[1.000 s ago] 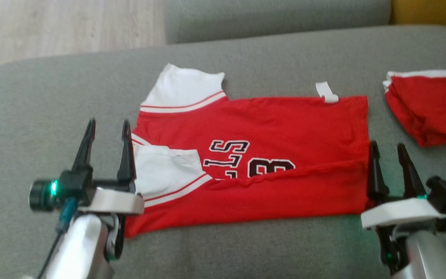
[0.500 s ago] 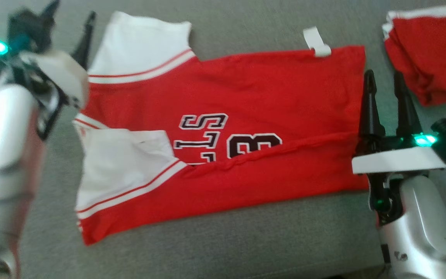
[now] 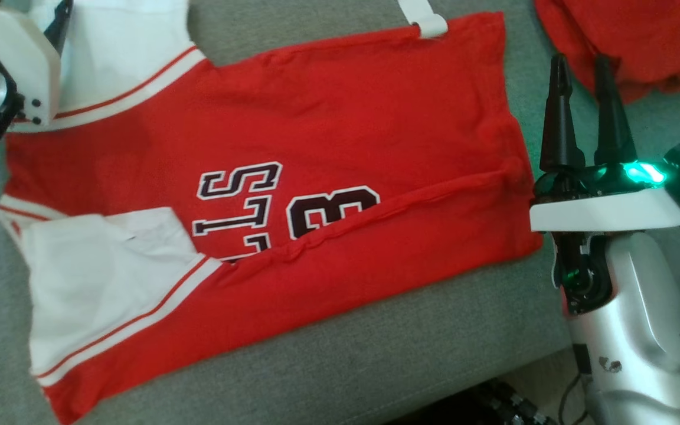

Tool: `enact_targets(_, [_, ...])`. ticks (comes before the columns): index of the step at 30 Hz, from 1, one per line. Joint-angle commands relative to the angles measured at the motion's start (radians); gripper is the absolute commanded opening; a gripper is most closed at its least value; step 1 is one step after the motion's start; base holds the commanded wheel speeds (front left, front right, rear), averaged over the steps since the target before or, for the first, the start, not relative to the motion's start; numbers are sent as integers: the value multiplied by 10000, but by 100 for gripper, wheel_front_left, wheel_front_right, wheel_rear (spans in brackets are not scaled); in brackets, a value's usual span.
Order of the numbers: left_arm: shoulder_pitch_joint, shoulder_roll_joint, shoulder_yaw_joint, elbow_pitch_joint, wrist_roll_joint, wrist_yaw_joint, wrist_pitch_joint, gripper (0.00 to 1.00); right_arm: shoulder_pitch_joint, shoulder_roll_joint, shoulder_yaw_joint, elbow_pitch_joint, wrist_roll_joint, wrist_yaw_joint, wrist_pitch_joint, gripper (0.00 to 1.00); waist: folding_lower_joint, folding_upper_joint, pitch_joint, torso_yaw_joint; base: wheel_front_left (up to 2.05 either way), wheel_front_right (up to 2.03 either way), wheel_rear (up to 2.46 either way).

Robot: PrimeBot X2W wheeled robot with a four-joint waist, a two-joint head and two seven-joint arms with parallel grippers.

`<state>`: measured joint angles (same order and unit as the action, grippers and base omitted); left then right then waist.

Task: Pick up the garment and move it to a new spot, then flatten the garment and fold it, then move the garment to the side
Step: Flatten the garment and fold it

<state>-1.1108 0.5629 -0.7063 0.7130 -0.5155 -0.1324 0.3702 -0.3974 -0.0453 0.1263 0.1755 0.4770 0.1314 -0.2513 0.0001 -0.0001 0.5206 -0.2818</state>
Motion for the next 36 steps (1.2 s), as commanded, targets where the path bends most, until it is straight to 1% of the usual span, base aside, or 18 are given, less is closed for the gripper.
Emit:
enact_targets(1, [-526,579,135,-144,-189,19,121,100,33,-49,161,-363,102,-7,-103,100,-1,1,131,-148,0,0,0])
enact_targets(4, [-644,716,-198,98,-475,19,396,100,65,-49,140,-395,123,-7,-104,100,-1,1,161,-203,0,0,0])
enact_targets(8, [-738,740,-434,425,-912,18,725,100,92,-49,90,-427,87,-7,-104,100,-1,1,173,-206,0,0,0])
enact_targets(9, [-712,722,-537,464,-1066,18,877,89,98,-49,77,-426,68,-7,-104,100,-1,1,163,-193,0,0,0])
enact_targets(10, [-676,698,-642,451,-1270,18,1034,65,104,-49,62,-424,46,-7,-104,100,-1,1,148,-176,0,0,0])
enact_targets(11, [-652,689,-736,406,-1477,18,1145,17,110,-49,41,-421,21,-7,-104,100,-1,1,128,-148,0,0,0])
enact_targets(12, [-638,695,-842,345,-1638,18,1214,0,117,-49,9,-410,-8,-7,-104,100,-1,1,97,-112,0,0,0])
enact_targets(14, [-609,695,-1007,217,-1955,18,1243,0,125,-49,-47,-354,-138,-7,-104,100,-1,1,10,-17,0,0,0])
enact_targets(17, [-600,654,-1052,133,-2321,18,871,0,87,-49,17,-194,-476,-7,-104,100,-1,1,-185,151,0,0,0])
enact_targets(20, [-633,603,-1148,37,-2271,18,23,0,-17,-49,30,75,-840,-7,-104,100,-1,1,-487,373,0,0,0])
enact_targets(23, [-651,371,-1119,-28,-2089,44,-1064,0,-182,-49,-103,674,-1498,-7,64,100,-1,1,-849,731,0,0,0])
enact_targets(27, [-471,-26,-1231,-318,-1723,234,-2303,0,-615,-49,-704,1313,-2541,-7,917,100,-1,1,-1300,1375,0,0,0])
enact_targets(30, [-170,-261,-1309,-720,-1554,440,-3002,0,-971,-96,-1068,1693,-3256,-7,1755,100,-1,1,-1589,1892,0,0,0])
enact_targets(31, [149,-379,-1316,-1063,-1592,551,-3324,0,-1184,-195,-1319,2055,-3437,-7,2436,100,-1,1,-1755,2193,0,0,0])
enact_targets(32, [325,-396,-1342,-1265,-1595,597,-3438,0,-1306,-280,-1419,2244,-3476,-7,2770,100,-1,1,-1810,2321,0,0,0])
enact_targets(36, [1019,-370,-1520,-2225,-1529,837,-3709,0,-1794,-862,-1702,3004,-3736,-7,3677,100,-1,1,-1937,2787,0,0,0])
